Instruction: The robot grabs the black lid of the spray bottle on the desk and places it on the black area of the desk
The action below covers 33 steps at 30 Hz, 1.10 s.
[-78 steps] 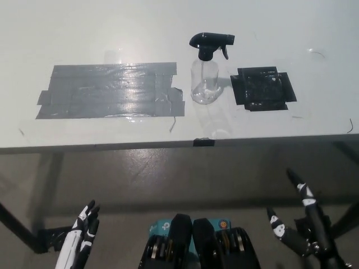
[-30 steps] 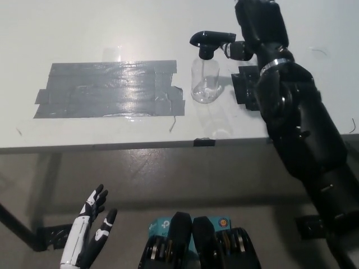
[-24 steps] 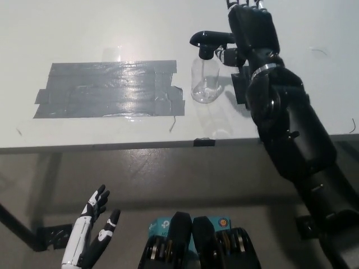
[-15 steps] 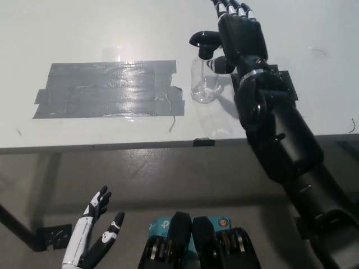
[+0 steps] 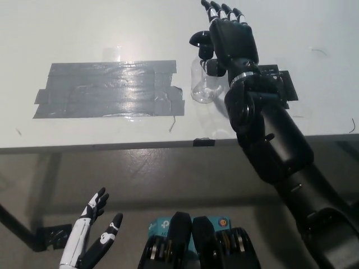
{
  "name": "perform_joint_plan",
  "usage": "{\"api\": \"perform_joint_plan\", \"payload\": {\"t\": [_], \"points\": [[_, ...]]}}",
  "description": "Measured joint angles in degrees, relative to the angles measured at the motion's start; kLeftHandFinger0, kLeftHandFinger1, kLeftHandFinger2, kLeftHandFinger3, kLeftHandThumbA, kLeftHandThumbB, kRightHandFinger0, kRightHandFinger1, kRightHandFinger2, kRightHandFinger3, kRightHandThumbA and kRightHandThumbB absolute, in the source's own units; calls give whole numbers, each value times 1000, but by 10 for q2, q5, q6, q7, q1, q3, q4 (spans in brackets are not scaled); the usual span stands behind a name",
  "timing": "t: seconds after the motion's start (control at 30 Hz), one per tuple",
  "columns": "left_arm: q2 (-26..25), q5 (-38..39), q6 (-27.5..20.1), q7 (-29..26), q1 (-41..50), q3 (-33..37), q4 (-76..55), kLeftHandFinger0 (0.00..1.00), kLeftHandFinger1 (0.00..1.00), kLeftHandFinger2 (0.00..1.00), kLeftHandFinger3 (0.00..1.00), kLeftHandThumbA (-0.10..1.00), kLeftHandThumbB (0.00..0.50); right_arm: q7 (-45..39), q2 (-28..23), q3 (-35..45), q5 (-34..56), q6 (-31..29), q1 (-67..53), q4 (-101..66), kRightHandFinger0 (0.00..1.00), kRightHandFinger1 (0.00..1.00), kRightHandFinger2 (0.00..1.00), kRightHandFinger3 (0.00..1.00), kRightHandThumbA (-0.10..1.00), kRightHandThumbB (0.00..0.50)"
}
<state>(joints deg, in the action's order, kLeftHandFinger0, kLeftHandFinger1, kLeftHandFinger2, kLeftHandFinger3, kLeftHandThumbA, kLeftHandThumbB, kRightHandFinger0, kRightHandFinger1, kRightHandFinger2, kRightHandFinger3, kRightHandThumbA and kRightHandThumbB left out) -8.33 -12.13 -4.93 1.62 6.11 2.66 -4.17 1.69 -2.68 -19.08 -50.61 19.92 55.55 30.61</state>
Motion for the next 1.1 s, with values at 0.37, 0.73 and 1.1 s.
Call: {"api": "perform_joint_plan", "payload": {"t": [0.37, 0.73, 1.1], "points": [[-1, 0, 0, 6, -2, 1, 0, 1000, 1000, 1000, 1000, 774, 28, 0, -22, -4, 0, 13, 0, 0, 1000, 1000, 1000, 1000, 718, 318], [-2, 0, 6, 9, -8, 0, 0, 1000, 1000, 1000, 1000, 788, 36, -5, -36, -4, 3, 25, 2, -5, 1000, 1000, 1000, 1000, 625, 357], [-5, 0, 9, 15, -15, 0, 0, 1000, 1000, 1000, 1000, 794, 33, -12, -44, -5, 6, 31, 24, -5, 1000, 1000, 1000, 1000, 649, 362]]}}
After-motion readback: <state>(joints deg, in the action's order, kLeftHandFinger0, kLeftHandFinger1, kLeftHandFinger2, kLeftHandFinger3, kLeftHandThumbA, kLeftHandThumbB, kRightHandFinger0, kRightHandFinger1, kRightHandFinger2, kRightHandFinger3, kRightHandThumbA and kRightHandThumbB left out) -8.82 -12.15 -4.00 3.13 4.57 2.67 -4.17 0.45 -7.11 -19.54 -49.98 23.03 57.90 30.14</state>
